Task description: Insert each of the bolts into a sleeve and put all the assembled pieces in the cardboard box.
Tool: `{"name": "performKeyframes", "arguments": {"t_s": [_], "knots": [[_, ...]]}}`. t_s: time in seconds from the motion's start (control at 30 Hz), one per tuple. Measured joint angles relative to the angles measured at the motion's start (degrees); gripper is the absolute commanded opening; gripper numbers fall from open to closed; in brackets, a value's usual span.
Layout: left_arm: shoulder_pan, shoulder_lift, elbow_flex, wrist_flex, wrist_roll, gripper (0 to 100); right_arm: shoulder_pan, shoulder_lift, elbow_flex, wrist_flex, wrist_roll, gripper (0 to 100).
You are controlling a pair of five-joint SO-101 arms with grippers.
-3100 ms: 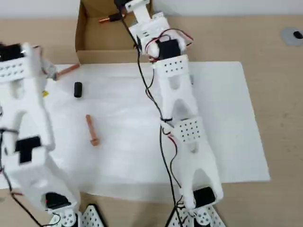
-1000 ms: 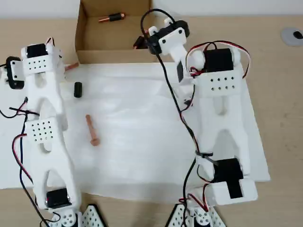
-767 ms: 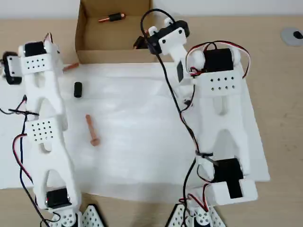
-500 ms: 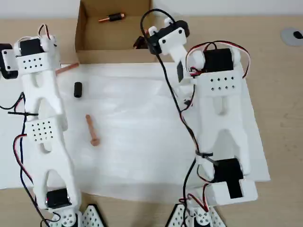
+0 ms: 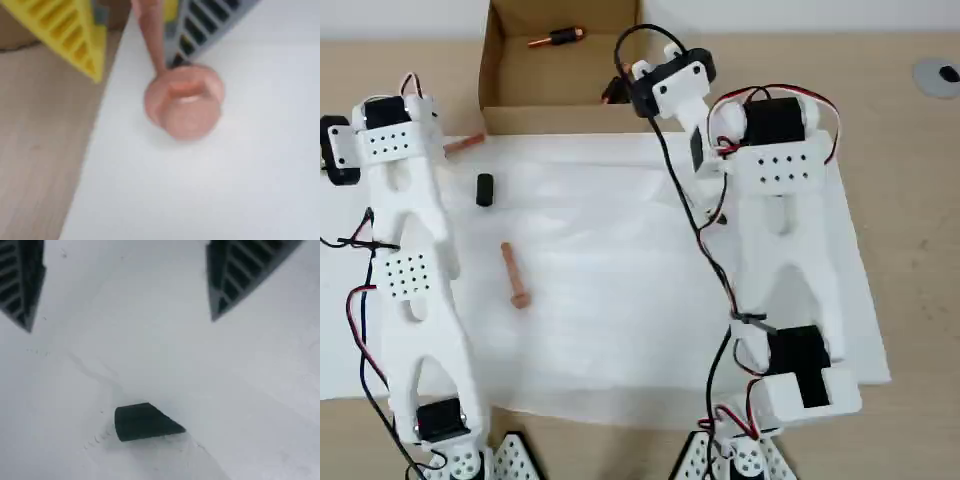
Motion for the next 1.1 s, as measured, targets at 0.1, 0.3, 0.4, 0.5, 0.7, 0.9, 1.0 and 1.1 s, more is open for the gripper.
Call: {"name": "performKeyframes", "arguments": {"t_s": [0.1,0.3,0.4,0.5,0.7,0.9,1.0,1.1], "knots": [[0.0,0.2,0.0,-0.8,0.0,11,0.0,0.0,0.0,0.0,0.0,26.7],[0.0,0.2,0.0,-0.8,0.0,11,0.0,0.0,0.0,0.0,0.0,26.7],[0.0,0.2,0.0,-0.7,0.0,11,0.0,0.0,0.0,0.0,0.0,26.7],[0.0,0.2,0.0,-0.7,0.0,11,0.0,0.0,0.0,0.0,0.0,26.7],[0.1,0.1,-0.3,2.3,2.5,11,0.0,0.0,0.0,0.0,0.0,26.7],[1.0,0.3,-5.6,8.7,3.3,11,0.0,1.0,0.0,0.0,0.0,26.7],[1.8,0.3,-7.2,10.5,4.5,11,0.0,1.6,0.0,0.0,0.0,26.7],[1.9,0.3,-7.2,10.8,4.7,11,0.0,1.8,0.0,0.0,0.0,26.7]]}}
